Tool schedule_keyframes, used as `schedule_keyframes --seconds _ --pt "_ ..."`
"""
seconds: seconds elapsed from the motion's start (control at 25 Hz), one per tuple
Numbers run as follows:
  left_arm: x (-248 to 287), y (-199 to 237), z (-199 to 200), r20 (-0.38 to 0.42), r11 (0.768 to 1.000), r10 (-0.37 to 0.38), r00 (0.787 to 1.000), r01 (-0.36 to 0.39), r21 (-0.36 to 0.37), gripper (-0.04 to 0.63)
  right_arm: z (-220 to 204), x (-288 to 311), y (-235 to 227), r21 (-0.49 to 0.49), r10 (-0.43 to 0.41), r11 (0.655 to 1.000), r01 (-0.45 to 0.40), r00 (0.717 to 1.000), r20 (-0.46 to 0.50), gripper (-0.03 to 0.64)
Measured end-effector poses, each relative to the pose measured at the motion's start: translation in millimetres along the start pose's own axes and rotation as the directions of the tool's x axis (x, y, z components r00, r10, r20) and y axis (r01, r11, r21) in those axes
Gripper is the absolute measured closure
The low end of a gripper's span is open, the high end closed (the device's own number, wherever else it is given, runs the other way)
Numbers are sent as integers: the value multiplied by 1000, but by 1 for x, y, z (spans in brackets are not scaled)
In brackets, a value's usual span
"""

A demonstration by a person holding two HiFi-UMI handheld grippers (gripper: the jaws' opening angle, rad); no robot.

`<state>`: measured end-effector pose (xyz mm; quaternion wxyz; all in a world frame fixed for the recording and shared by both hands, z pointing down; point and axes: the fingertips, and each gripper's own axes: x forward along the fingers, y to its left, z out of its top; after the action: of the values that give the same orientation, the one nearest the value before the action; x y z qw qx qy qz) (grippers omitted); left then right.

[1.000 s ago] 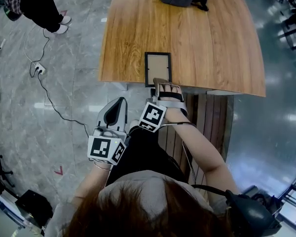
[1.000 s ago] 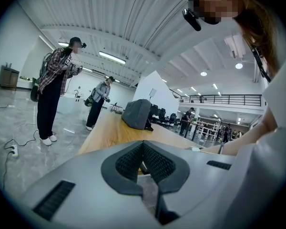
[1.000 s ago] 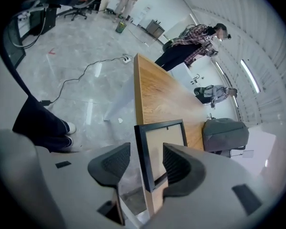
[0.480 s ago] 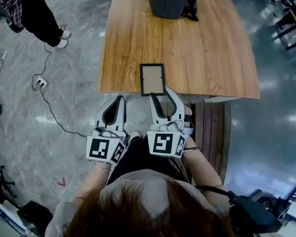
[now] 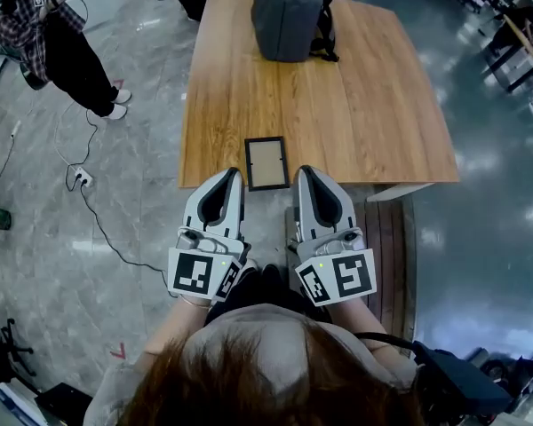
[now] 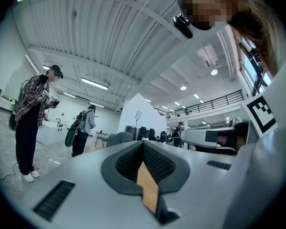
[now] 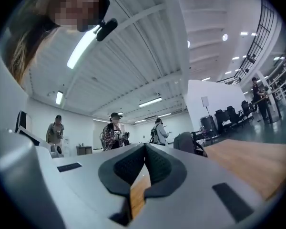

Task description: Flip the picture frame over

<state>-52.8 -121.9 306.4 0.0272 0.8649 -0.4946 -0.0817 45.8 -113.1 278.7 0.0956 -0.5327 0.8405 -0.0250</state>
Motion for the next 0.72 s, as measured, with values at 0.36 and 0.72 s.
schedule_keyframes --seconds 0.36,0.72 --pt "1 -23 -3 -21 1000 -4 1000 4 -5 589 -33 -4 -8 12 -49 999 51 990 -132 601" --pt "6 -12 -5 -56 999 37 998 -38 -13 589 -35 9 -11 39 -87 995 95 982 -165 601"
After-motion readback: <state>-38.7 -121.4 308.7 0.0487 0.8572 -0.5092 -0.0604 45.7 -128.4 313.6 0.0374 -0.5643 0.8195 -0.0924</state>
